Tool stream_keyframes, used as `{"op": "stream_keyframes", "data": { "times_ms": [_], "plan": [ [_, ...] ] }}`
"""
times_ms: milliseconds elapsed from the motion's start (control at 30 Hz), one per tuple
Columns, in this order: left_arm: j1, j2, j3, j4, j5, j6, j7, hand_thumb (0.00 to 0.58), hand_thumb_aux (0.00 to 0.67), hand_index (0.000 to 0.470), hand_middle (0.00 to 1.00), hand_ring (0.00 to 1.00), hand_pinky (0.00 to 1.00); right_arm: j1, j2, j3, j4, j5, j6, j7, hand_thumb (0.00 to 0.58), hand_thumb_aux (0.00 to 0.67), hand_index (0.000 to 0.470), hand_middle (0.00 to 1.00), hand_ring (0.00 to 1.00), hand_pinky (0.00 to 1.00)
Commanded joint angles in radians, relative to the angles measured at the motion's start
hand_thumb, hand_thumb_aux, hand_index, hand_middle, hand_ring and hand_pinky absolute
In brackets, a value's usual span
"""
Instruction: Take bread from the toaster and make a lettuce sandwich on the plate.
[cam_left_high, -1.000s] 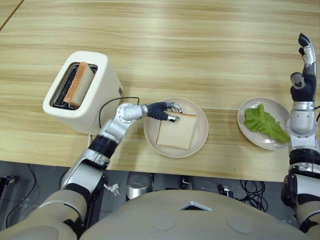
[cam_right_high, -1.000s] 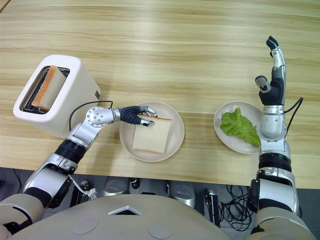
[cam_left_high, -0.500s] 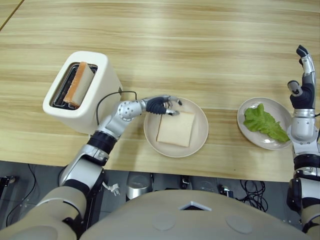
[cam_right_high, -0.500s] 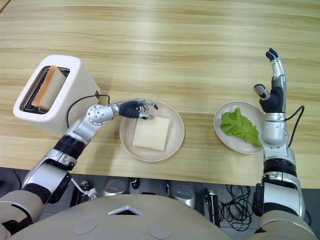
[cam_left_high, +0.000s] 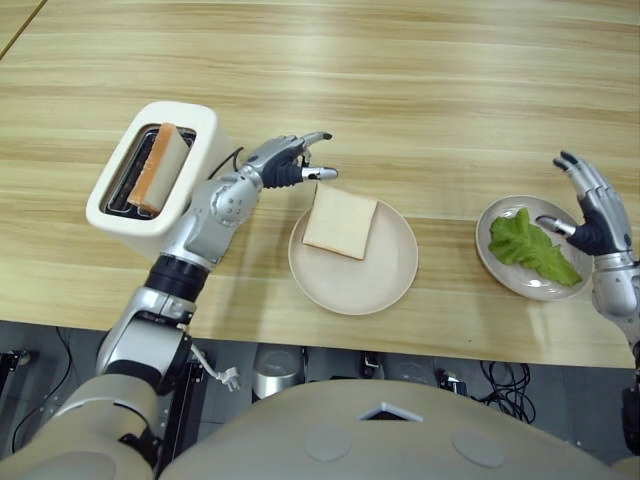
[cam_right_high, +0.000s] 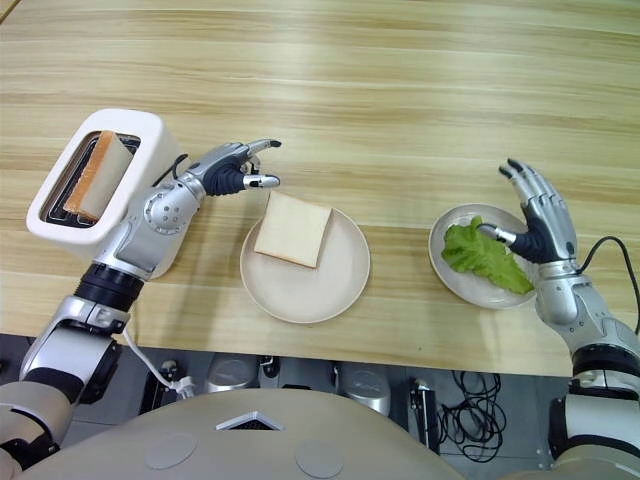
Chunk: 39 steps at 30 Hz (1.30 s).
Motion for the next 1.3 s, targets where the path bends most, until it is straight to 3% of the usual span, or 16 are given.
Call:
{"op": "stream_keyframes", "data": {
  "times_ms": [33, 267, 733, 933, 1133, 1167, 1200, 1233, 1300],
  "plan": [
    [0.026, -0.005, 0.008, -0.016, -0.013, 0.032, -0.013, 0.0, 0.0, 0.0, 1.0, 1.0, 1.0, -0.042, 0.008, 0.058, 0.055, -0.019, 0.012, -0.055, 0.0, 0.0, 0.0, 0.0, 0.0, 0.0],
    [0.037, -0.018, 0.011, 0.0, -0.034, 0.03, -0.013, 0.0, 0.0, 0.0, 1.0, 1.0, 1.0, -0.094, 0.004, 0.156, 0.088, -0.051, 0.032, -0.125, 0.0, 0.0, 0.0, 0.0, 0.0, 0.0],
    [0.04, -0.014, 0.014, 0.007, -0.037, 0.027, 0.011, 0.0, 0.0, 0.0, 1.0, 1.0, 1.0, -0.087, -0.062, 0.418, 0.17, -0.285, 0.304, -0.498, 0.0, 0.0, 0.0, 0.0, 0.0, 0.0],
    [0.048, -0.019, 0.008, 0.015, -0.037, 0.027, 0.017, 0.0, 0.0, 0.0, 1.0, 1.0, 1.0, -0.089, -0.052, 0.503, 0.241, -0.305, 0.369, -0.51, 0.0, 0.0, 0.0, 0.0, 0.0, 0.0],
    [0.059, -0.016, 0.013, 0.003, -0.04, 0.03, 0.021, 0.0, 0.0, 0.0, 1.0, 1.0, 1.0, -0.107, -0.044, 0.529, 0.266, -0.271, 0.368, -0.493, 0.0, 0.0, 0.0, 0.0, 0.0, 0.0],
    [0.059, -0.015, 0.012, 0.003, -0.038, 0.031, 0.021, 0.0, 0.0, 0.0, 1.0, 1.0, 1.0, -0.108, -0.043, 0.528, 0.269, -0.264, 0.366, -0.491, 0.205, 0.131, 0.09, 0.0, 0.0, 0.0],
    [0.06, -0.015, 0.011, 0.003, -0.035, 0.032, 0.022, 0.0, 0.0, 0.0, 1.0, 1.0, 1.0, -0.111, -0.042, 0.527, 0.273, -0.259, 0.366, -0.485, 0.205, 0.131, 0.09, 0.0, 0.0, 0.0],
    [0.061, -0.014, 0.011, 0.002, -0.034, 0.034, 0.023, 0.0, 0.0, 0.0, 1.0, 1.0, 1.0, -0.113, -0.04, 0.526, 0.277, -0.253, 0.365, -0.48, 0.42, 0.318, 0.218, 0.0, 0.0, 0.0],
    [0.064, -0.015, 0.011, 0.003, -0.034, 0.036, 0.025, 0.0, 0.0, 0.0, 1.0, 1.0, 1.0, -0.114, -0.039, 0.525, 0.282, -0.241, 0.359, -0.474, 0.449, 0.352, 0.242, 0.0, 0.0, 0.0]
  ]
}}
